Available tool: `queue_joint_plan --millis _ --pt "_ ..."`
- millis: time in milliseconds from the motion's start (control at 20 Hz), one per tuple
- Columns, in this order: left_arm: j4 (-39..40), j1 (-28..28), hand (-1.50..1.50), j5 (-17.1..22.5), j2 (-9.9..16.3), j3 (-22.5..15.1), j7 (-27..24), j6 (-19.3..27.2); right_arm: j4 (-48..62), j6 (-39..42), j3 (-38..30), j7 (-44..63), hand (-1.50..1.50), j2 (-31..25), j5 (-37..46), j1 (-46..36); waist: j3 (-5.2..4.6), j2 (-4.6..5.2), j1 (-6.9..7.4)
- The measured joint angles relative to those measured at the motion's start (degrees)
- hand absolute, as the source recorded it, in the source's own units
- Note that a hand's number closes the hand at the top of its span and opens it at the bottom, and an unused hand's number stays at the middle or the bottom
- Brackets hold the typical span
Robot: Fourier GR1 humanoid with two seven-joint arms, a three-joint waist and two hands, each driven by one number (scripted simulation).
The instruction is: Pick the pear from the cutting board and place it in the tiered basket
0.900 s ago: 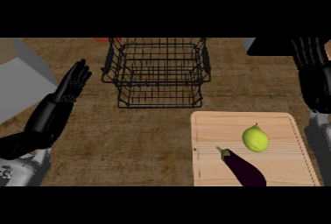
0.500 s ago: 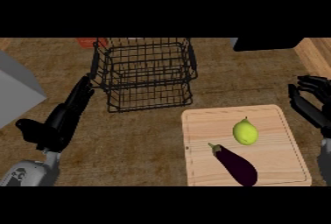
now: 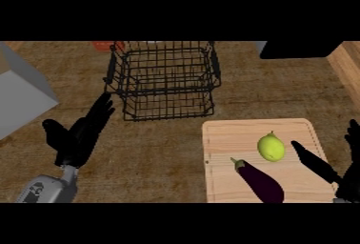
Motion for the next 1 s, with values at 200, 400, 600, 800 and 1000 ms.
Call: queue_joint_plan --millis 200,400,600,800,1000 --pt "0.4 -1.5 0.00 -0.1 -0.7 -0.3 1.1 0.0 -3.1 1.1 4.9 12.7 -1.50 -3.1 10.5 3.4 -0.21 0.19 1.02" --pt "0.2 -2.1 0.00 0.0 -0.9 -0.7 2.0 -0.3 -4.6 6.0 6.4 25.9 -1.50 -7.4 19.2 5.0 -0.52 0.44 2.01" --pt "0.0 -2.8 0.00 -0.1 -0.9 -1.0 2.6 -0.7 -7.0 14.2 7.7 40.1 -1.50 -10.5 25.8 3.5 -0.60 0.57 3.22" --pt "0.3 -3.6 0.00 -0.2 -1.9 -1.8 3.1 -0.9 -9.4 23.7 9.8 52.6 -1.50 -10.4 30.4 -2.9 -0.46 0.65 4.51" --pt "0.9 -5.0 0.00 -0.5 -2.8 -2.1 4.1 -0.5 -9.8 30.5 12.4 59.7 -1.50 -6.6 34.0 -10.8 -0.24 0.56 4.85"
